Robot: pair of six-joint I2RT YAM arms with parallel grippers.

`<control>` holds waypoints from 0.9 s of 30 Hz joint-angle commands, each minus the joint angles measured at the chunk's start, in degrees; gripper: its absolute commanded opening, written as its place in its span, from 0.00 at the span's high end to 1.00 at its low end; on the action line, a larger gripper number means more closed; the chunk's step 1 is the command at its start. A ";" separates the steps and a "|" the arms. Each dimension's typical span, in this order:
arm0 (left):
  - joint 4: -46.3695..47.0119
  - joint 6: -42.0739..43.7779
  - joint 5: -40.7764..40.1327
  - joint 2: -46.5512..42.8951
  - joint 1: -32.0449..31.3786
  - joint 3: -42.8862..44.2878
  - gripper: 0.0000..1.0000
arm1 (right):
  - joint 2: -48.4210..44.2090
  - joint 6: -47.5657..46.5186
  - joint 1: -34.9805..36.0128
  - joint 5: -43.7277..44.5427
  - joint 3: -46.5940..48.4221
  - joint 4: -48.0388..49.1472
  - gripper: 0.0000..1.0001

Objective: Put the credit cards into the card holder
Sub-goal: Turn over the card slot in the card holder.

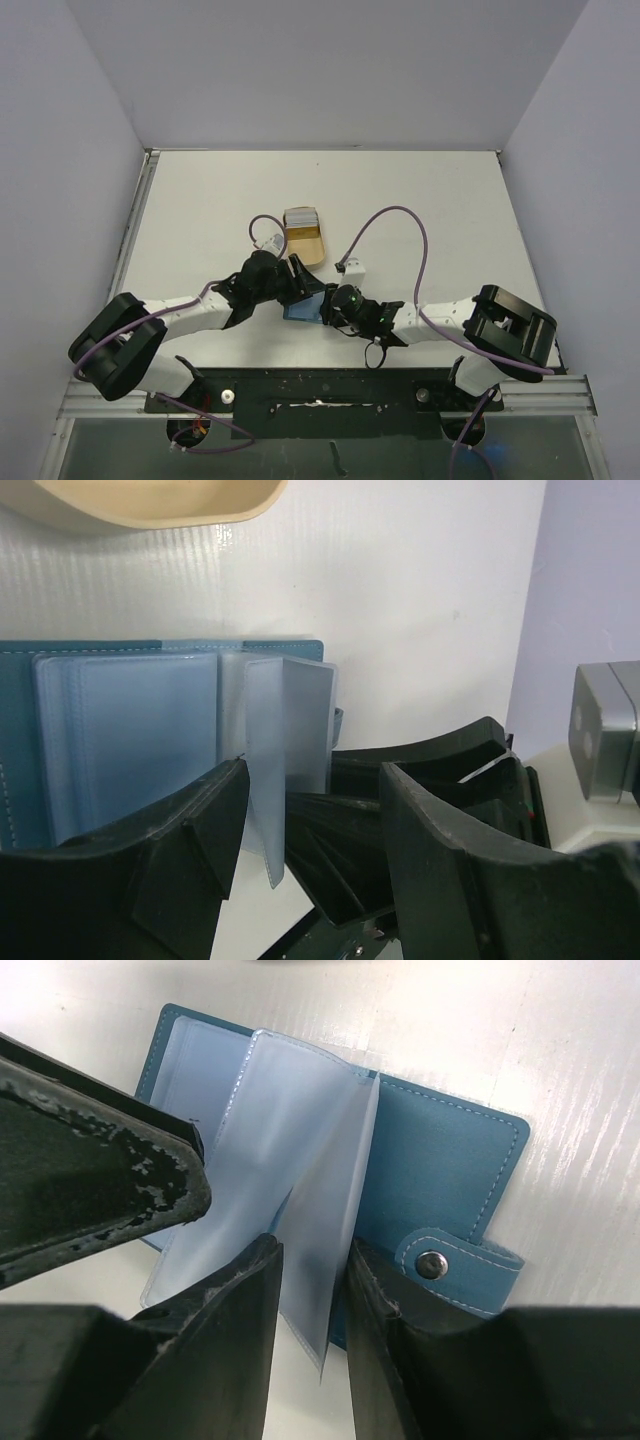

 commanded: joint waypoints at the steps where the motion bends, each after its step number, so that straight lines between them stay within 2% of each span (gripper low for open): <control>1: 5.81 -1.50 1.36 -1.94 -0.34 0.00 0.47 | -1.97 -0.02 0.70 -0.03 -0.96 0.32 0.68; 9: 6.54 -1.47 1.10 -1.16 -0.36 0.03 0.46 | -6.47 0.58 0.70 3.10 -3.08 -1.60 0.60; 14: 7.54 1.38 2.45 1.20 -0.53 1.12 0.46 | -10.24 0.14 0.44 4.37 -4.92 -2.86 0.57; 22: 13.02 -0.33 4.22 3.89 -1.44 1.60 0.46 | -15.64 0.10 0.30 6.33 -5.81 -7.49 0.58; 27: 13.53 -0.26 4.74 6.55 -2.55 4.36 0.47 | -21.27 0.65 0.44 7.59 -4.92 -13.70 0.58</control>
